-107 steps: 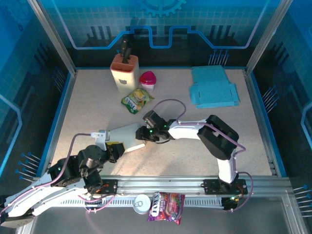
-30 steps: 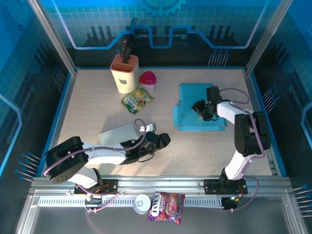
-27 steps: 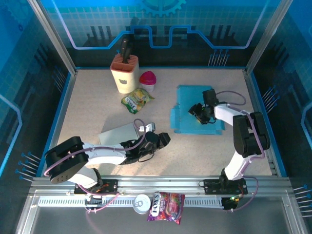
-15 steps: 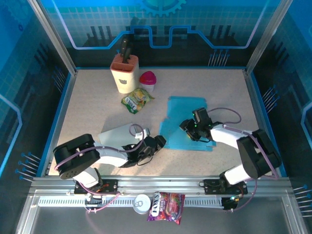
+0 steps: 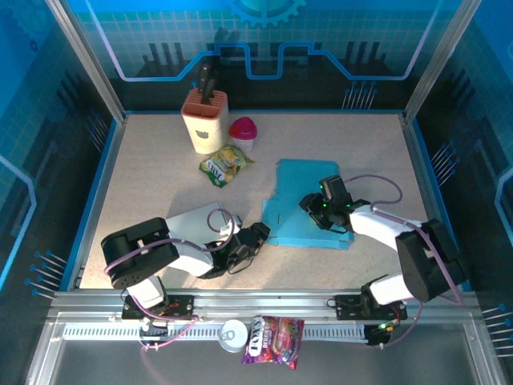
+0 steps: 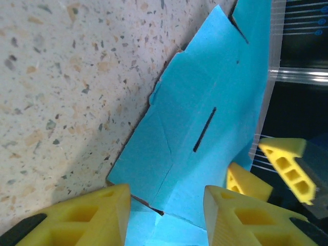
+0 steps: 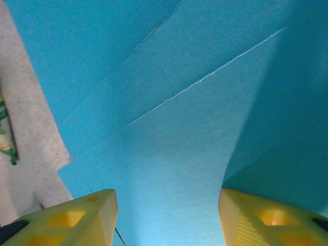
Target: Fold the paper box
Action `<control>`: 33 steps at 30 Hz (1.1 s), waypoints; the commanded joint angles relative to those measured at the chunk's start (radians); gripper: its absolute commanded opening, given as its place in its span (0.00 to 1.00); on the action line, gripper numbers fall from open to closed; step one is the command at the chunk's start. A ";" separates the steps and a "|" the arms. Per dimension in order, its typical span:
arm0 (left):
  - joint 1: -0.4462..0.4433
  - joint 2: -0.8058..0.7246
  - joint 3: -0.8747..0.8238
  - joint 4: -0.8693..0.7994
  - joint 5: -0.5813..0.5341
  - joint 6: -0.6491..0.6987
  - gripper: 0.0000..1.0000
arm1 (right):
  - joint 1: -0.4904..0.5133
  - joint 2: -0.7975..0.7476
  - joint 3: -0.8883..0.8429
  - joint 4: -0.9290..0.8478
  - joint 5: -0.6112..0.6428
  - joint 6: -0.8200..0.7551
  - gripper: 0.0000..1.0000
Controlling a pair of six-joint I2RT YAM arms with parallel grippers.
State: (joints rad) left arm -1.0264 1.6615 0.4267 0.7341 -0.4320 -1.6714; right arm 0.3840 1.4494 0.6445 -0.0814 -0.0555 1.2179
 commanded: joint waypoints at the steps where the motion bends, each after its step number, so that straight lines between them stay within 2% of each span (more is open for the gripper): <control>1: -0.027 0.005 -0.022 0.004 -0.008 -0.070 0.42 | -0.011 0.055 0.008 0.035 -0.044 -0.035 0.54; 6: -0.052 -0.071 -0.001 -0.138 -0.035 -0.096 0.43 | 0.000 0.089 -0.014 0.089 -0.063 -0.022 0.54; 11: -0.054 -0.083 -0.012 -0.175 -0.071 -0.136 0.44 | 0.019 0.074 -0.016 0.086 -0.053 -0.008 0.54; 15: -0.036 -0.060 -0.017 -0.140 -0.086 -0.123 0.44 | 0.023 0.060 -0.026 0.081 -0.059 -0.001 0.54; 22: 0.008 0.063 -0.024 0.074 -0.069 -0.085 0.39 | 0.025 0.057 -0.058 0.109 -0.082 0.012 0.54; 25: 0.015 0.068 -0.028 0.077 -0.076 -0.076 0.37 | 0.025 0.060 -0.058 0.110 -0.086 0.008 0.54; 33: 0.002 -0.056 -0.027 -0.150 -0.085 -0.080 0.40 | 0.004 0.056 -0.048 0.104 -0.092 0.002 0.54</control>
State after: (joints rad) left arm -1.0321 1.6516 0.4141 0.7216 -0.4858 -1.7741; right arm 0.3923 1.5093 0.6075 0.0616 -0.1307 1.2156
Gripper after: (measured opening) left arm 0.399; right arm 0.537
